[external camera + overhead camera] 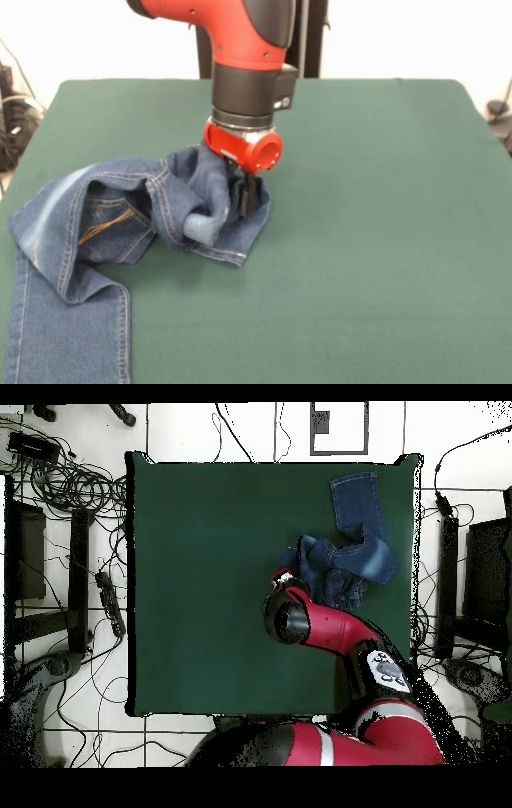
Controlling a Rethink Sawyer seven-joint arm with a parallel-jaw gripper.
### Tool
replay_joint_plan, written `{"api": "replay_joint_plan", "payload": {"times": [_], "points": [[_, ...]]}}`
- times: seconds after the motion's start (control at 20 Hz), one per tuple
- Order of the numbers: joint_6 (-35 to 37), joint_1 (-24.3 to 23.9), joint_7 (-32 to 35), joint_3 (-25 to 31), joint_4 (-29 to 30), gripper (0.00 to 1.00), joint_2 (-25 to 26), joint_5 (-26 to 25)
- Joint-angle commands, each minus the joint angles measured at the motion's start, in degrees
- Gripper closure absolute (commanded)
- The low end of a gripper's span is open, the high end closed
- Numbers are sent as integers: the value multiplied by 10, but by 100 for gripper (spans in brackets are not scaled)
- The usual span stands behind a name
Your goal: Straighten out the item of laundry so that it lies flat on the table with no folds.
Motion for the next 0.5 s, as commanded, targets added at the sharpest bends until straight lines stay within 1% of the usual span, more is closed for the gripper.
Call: {"api": "replay_joint_plan", "payload": {"times": [0.05,0.2,0.35,0.45,0.5], "points": [[-3,9,55,60,13,0,26,0],[-1,15,67,58,18,0,24,11],[5,22,65,51,17,0,21,13],[8,16,60,56,18,0,20,9],[8,14,59,58,18,100,20,7]]}}
